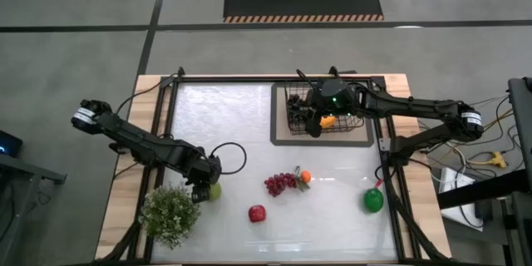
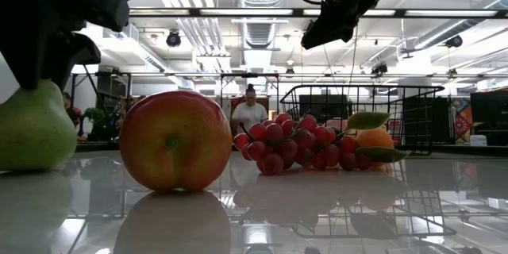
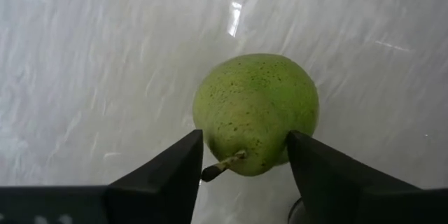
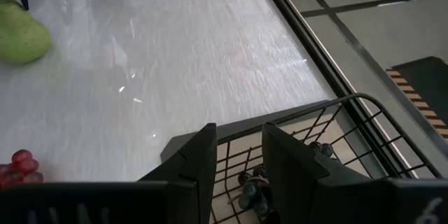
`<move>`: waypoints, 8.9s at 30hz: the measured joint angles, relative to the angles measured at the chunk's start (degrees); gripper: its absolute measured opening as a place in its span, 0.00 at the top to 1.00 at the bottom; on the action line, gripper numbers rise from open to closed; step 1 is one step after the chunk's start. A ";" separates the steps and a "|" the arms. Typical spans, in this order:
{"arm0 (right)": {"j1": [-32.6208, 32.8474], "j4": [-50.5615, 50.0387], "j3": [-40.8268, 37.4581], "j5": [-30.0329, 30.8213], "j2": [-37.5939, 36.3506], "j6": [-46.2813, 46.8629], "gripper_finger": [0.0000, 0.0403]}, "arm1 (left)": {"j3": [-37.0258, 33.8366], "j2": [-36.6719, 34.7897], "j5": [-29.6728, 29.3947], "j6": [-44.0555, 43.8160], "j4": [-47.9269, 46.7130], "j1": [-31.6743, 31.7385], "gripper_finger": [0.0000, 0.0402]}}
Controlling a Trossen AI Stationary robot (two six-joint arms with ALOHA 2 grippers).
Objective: Build produce basket
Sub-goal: Put the pear into the black basket, then put the orange into the black basket
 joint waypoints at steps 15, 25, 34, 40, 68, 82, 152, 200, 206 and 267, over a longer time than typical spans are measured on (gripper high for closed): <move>0.00 -0.01 -0.09 -0.02 0.00 0.51 0.75 | -0.20 -0.15 -0.15 0.08 0.06 0.00 0.73; 0.13 0.29 -0.15 -0.61 0.00 1.93 0.56 | 3.65 -0.13 -3.41 0.84 -0.21 0.02 0.74; 2.02 9.71 -0.17 -11.04 2.25 1.61 0.33 | 11.57 -0.02 -10.08 5.20 -0.13 0.70 0.74; 5.25 14.04 0.54 -11.12 6.91 -0.19 0.30 | 16.39 0.09 -16.18 9.54 0.09 2.58 0.74; 9.34 11.81 12.41 -13.97 16.72 -1.68 0.34 | 22.59 11.45 -25.14 40.03 17.11 14.01 0.74; 9.49 3.91 12.37 -13.49 17.14 -2.09 0.34 | 27.30 14.19 -25.46 46.46 17.34 14.44 0.74; 1.33 -24.39 9.43 24.19 -3.71 16.54 0.66 | 14.84 -3.86 -25.66 56.67 41.20 14.73 0.68; 0.33 -30.00 -11.21 27.12 -11.78 38.67 0.51 | 14.82 -3.85 -25.66 56.58 41.07 14.73 0.68; 0.33 -29.97 -11.21 27.11 -11.78 37.25 0.52 | 14.82 -3.85 -25.66 56.49 41.07 14.74 0.68; 20.06 -21.04 -1.92 1.85 -9.48 32.23 0.98 | 2.95 1.46 -25.40 38.85 46.48 14.71 0.68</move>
